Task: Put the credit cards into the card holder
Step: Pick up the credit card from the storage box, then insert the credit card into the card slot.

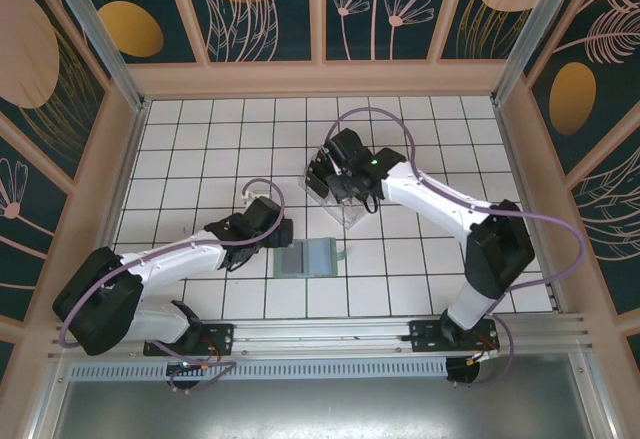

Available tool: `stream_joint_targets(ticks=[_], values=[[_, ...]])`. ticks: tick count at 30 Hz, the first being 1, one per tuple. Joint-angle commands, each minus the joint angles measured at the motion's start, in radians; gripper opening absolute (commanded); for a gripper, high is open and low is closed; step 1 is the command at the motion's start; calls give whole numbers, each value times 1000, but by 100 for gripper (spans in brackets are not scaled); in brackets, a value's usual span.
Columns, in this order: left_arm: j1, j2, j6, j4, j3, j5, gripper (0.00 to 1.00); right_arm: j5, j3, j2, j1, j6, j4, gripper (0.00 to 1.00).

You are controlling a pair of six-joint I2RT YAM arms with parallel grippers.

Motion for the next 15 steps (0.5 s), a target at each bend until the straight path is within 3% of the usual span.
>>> stream_joint_targets(ticks=[1,8,15], values=[[6,-24,16,-36,20,-7,99,-66,-31,-101,18,91,48,0],[5,-72,18,-63,-12,54,99,-245,-363,-310,88,403,444,0],[-32,-132,-1,-78,-77,71,99,-190,-700,-406,218,689,871,0]])
